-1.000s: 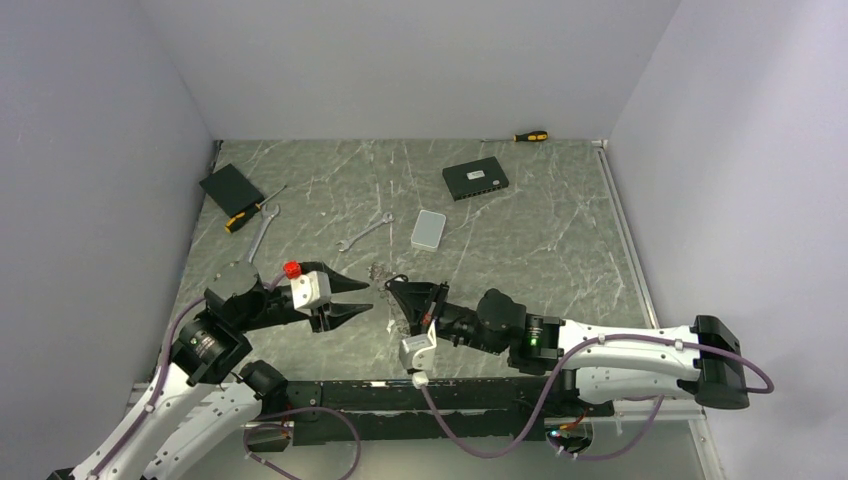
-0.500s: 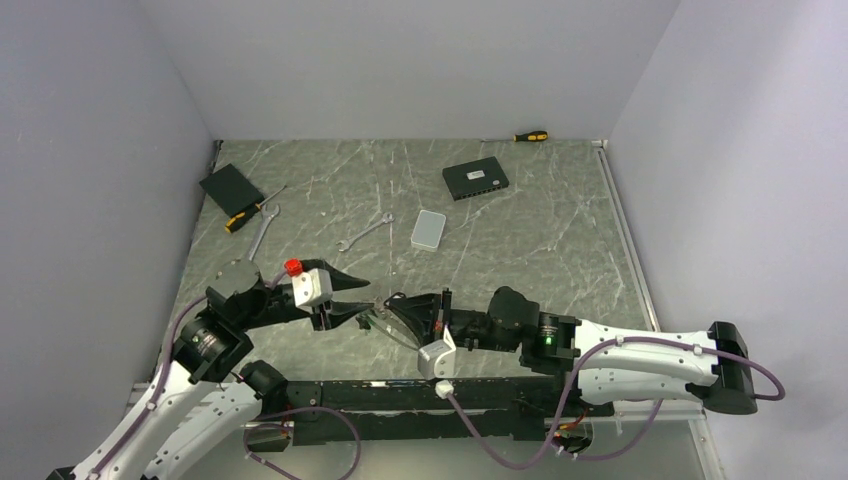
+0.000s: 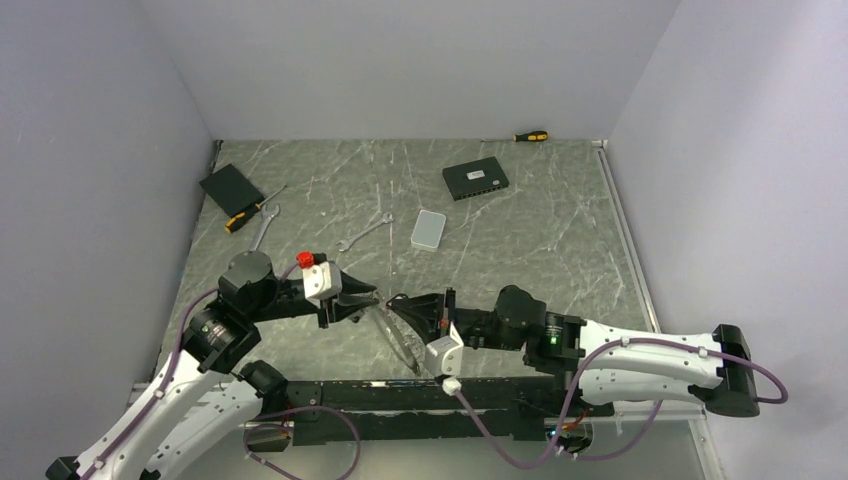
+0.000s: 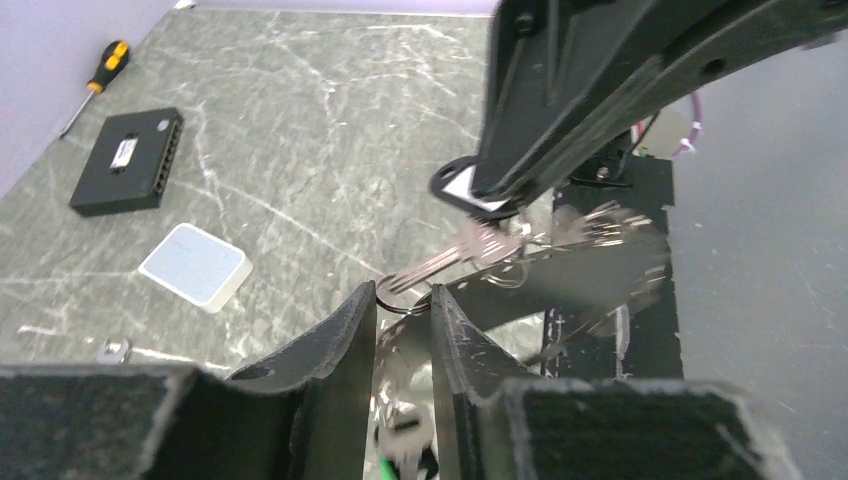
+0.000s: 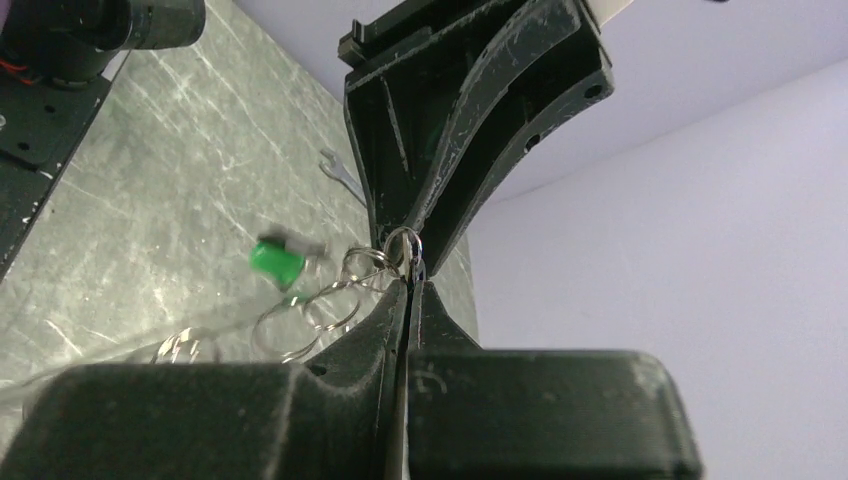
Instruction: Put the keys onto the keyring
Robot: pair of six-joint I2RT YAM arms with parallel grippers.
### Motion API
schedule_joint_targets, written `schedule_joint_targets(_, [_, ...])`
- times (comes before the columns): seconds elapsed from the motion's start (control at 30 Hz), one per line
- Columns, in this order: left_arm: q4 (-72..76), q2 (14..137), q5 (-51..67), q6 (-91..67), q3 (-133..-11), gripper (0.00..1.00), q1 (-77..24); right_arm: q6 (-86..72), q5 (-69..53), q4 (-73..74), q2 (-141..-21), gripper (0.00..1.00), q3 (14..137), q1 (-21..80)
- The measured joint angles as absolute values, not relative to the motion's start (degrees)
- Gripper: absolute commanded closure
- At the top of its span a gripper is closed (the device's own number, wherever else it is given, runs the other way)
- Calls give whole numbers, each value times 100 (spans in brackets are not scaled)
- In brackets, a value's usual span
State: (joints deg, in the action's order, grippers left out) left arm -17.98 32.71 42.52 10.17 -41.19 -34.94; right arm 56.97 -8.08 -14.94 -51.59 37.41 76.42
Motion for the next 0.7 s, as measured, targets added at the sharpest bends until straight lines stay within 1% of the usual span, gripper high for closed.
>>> schedule_joint_targets(0.17, [-1890, 3378, 3656, 1022, -4165, 77, -3476, 5500, -1004, -1448, -4932, 100, 3741, 7618])
schedule_joint_targets(0.33, [-2084, 3568, 3258, 1022, -4169, 79, -3404, 5334, -1260, -1483, -4674, 100, 3741, 7623])
schedule_joint_targets(0.4, [-2137, 3621, 3245, 1022, -4171, 77, -3393, 5330, -1253, -1527, -4659, 100, 3741, 7623])
schedule_joint_targets(0.53, [-2169, 3586, 3376, 1041, -4171, 65, -3369, 5330, -1201, -1634, -4689, 100, 3691, 7623])
schedule_joint_targets(0.6, [-2161, 3444, 3540, 1090, -4171, 64, -3365, 5330, -1181, -1732, -4694, 100, 3621, 7623])
schedule_joint_targets(0.7, [-1990, 3015, 3682, 1135, -4101, 65, -3361, 5288, -1151, -1822, -4718, 100, 3548, 7623])
